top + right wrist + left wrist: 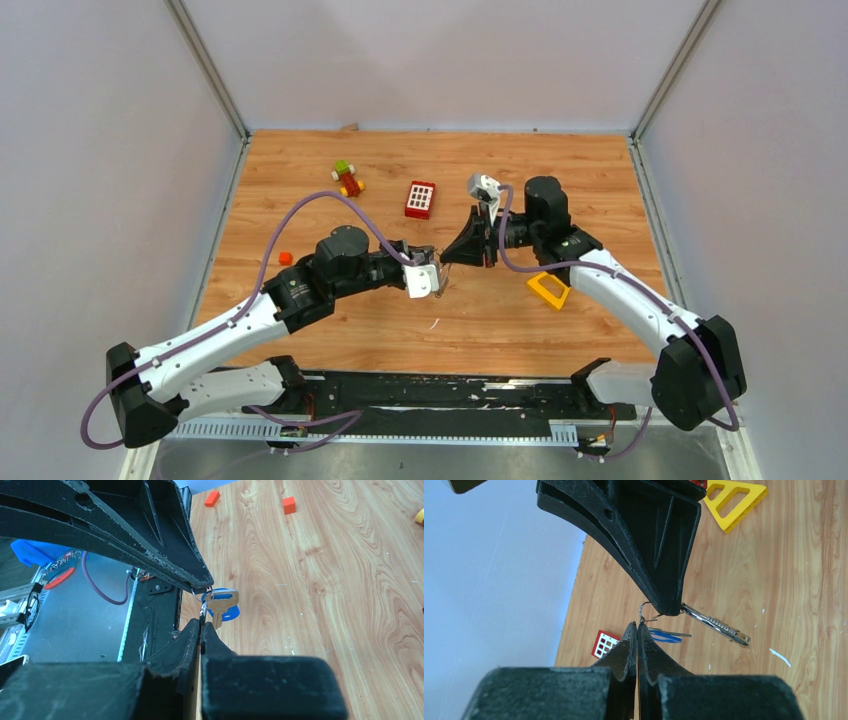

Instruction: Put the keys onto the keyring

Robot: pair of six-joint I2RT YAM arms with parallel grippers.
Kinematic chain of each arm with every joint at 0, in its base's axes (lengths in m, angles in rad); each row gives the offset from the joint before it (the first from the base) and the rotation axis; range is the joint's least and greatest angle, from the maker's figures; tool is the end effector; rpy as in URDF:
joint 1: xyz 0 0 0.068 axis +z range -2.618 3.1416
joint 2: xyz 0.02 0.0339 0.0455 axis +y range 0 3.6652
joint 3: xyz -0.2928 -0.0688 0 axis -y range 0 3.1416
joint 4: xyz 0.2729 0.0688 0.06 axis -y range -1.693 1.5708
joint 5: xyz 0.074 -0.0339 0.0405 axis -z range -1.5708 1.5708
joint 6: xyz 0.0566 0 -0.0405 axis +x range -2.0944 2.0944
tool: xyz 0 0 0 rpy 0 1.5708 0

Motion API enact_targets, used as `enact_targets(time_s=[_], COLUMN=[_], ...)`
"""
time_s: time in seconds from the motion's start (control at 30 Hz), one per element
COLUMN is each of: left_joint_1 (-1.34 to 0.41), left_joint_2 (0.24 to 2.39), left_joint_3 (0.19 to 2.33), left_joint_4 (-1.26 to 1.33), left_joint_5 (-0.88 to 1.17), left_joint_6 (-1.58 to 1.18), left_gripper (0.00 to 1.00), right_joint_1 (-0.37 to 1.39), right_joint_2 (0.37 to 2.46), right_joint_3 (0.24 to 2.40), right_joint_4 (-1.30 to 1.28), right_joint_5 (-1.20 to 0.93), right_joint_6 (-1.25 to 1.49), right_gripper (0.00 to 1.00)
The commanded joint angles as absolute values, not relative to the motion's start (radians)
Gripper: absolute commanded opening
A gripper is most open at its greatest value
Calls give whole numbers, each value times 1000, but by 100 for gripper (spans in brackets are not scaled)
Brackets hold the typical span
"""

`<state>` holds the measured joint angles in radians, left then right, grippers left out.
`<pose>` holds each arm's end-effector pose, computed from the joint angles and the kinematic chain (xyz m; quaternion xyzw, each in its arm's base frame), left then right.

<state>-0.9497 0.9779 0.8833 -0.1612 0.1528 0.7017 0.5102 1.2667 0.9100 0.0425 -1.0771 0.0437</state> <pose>0.1440 -0.2160 0.3574 0.6117 0.5008 -0.1353 0.5972 0.2417 0.1924 0.3226 -0.4538 0.6060 0.5371 0.3719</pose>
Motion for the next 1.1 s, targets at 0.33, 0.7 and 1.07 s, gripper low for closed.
enact_targets(time_s=[0.33,0.7,1.07], left_joint_1=[-948,-928,-832], left_joint_2=[969,947,1032], left_joint_3=[899,947,1005], left_joint_4=[-220,-215,-256], left_joint_5=[237,221,475], left_joint_6=[777,692,584], left_gripper=[36,76,79], right_joint_1=[512,512,512], right_joint_2=[1202,1153,1132], right_joint_3=[970,992,1006], right_joint_4=[-81,-177,-218], right_joint_5=[-1092,-1056,-1135], right_joint_6=[-109,-235,-282], right_gripper=[0,0,0])
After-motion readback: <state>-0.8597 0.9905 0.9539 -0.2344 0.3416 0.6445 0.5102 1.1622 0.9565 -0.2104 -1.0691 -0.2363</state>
